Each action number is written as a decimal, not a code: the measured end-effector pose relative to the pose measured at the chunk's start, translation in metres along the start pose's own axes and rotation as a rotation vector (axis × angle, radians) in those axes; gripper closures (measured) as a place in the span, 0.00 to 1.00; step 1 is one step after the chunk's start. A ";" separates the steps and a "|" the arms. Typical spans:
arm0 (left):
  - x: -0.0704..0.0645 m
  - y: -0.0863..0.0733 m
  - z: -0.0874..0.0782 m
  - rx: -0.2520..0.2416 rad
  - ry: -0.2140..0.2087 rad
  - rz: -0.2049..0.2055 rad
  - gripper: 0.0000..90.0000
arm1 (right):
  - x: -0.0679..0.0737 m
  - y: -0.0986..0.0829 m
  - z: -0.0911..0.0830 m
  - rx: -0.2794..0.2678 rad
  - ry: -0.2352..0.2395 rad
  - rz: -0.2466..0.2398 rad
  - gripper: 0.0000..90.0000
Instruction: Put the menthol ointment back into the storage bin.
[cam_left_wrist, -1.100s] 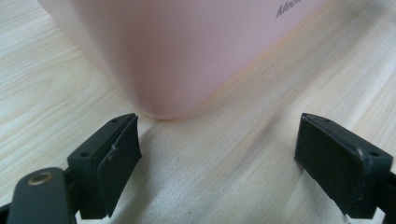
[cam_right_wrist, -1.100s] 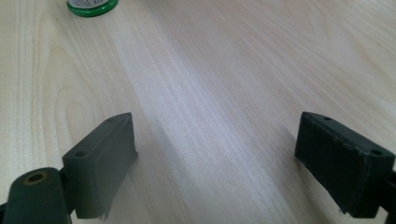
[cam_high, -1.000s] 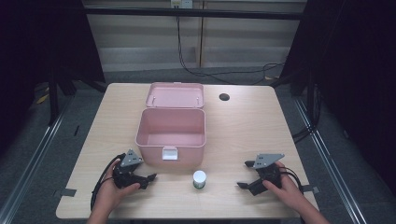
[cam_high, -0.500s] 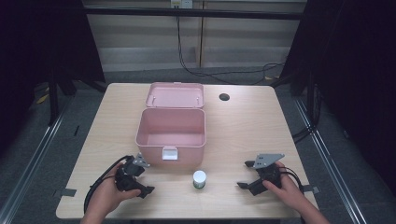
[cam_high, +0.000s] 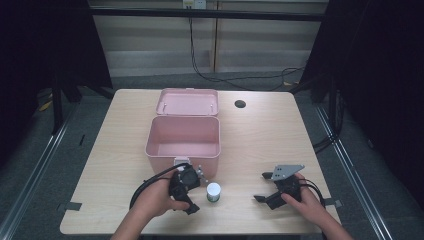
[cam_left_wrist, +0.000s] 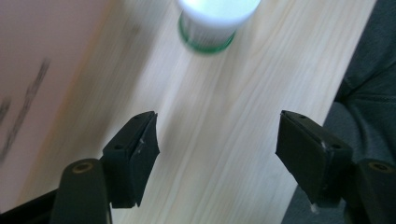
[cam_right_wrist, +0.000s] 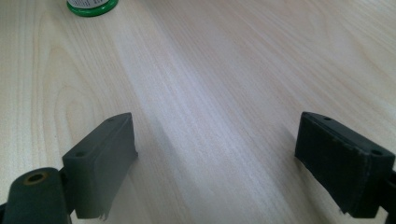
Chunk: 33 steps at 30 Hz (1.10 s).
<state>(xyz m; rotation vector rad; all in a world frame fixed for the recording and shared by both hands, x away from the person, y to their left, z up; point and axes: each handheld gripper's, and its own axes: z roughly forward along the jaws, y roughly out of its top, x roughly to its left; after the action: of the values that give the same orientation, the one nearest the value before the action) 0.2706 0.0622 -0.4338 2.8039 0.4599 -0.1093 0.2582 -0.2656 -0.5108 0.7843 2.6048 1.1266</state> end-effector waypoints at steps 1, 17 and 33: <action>-0.002 0.012 0.002 0.028 -0.001 0.017 0.34 | 0.000 0.000 0.000 0.000 0.000 0.001 0.13; -0.002 0.059 0.021 0.090 0.008 0.033 0.45 | 0.000 0.000 0.000 0.001 0.000 0.003 0.13; -0.002 0.075 0.002 0.137 -0.044 -0.031 0.56 | 0.000 0.000 0.000 -0.002 -0.001 0.002 0.13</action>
<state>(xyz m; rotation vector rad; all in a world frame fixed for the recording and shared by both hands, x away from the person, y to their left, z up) 0.2930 -0.0074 -0.4148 2.9218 0.5031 -0.2171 0.2582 -0.2655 -0.5109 0.7874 2.6015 1.1290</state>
